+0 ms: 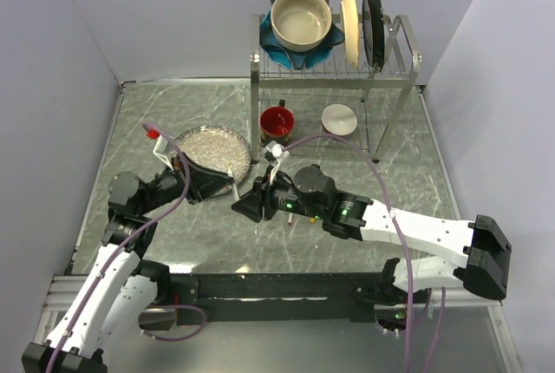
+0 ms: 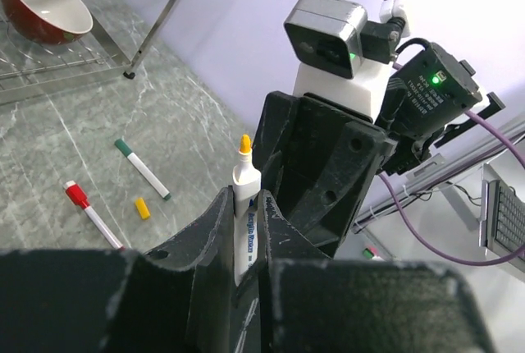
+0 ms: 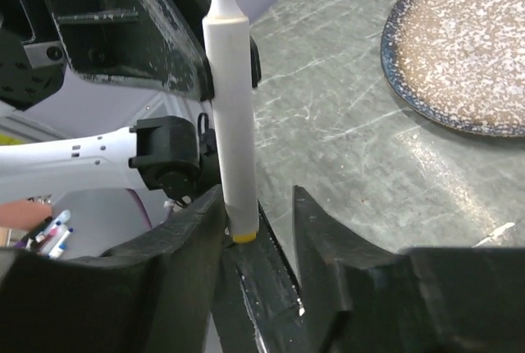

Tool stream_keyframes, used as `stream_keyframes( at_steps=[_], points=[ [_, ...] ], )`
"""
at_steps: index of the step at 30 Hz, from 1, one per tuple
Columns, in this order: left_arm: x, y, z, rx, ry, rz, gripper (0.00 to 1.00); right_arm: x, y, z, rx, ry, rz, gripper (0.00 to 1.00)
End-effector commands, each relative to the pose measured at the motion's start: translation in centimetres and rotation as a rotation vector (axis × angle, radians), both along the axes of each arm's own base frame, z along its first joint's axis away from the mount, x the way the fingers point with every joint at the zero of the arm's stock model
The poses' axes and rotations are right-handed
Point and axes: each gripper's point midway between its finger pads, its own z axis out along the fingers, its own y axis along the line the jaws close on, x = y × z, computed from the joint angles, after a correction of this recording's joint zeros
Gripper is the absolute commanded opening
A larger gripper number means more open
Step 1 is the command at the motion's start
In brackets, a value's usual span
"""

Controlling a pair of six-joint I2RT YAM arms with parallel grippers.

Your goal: Insert the pens into the pen caps

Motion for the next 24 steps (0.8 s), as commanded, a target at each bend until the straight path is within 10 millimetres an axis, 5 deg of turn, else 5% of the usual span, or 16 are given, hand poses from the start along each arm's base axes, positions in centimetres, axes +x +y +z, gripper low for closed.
stream_keyframes(
  at_steps=[1,2,3,5,6,9,10,20,23,24],
  points=[
    [-0.5,0.2,1.7,-0.041,-0.050,0.013,0.01,0.6,1.0,3.0,0.062,-0.054,-0.016,0.30],
    [-0.6,0.2,1.7,-0.044,-0.045,0.013,0.01,0.5,1.1,3.2,0.068,-0.055,-0.011,0.11],
    [-0.5,0.2,1.7,-0.047,-0.041,0.015,0.01,0.4,1.2,3.1,0.070,-0.049,-0.011,0.03],
    [-0.4,0.2,1.5,-0.054,-0.023,0.022,0.11,0.3,1.2,3.3,0.089,-0.043,-0.009,0.00],
    [-0.4,0.2,1.5,-0.058,-0.026,0.020,0.29,0.2,1.2,3.4,0.100,-0.031,-0.007,0.00],
    [-0.2,0.2,1.1,-0.064,-0.030,0.026,0.60,0.0,1.0,4.1,0.139,-0.020,-0.008,0.00],
    [-0.3,0.2,0.9,-0.067,-0.048,0.021,0.63,-0.1,0.9,4.3,0.146,-0.018,-0.010,0.00],
    [-0.2,-0.9,0.3,-0.083,-0.056,-0.041,0.58,-0.5,0.9,4.5,0.167,0.000,0.003,0.00],
    [-0.6,-1.5,0.2,-0.085,-0.064,-0.075,0.48,-0.5,1.0,4.3,0.166,0.006,0.003,0.00],
    [-0.8,-1.7,0.4,-0.086,-0.082,-0.093,0.38,-0.4,0.9,4.2,0.165,0.009,-0.001,0.00]
  ],
)
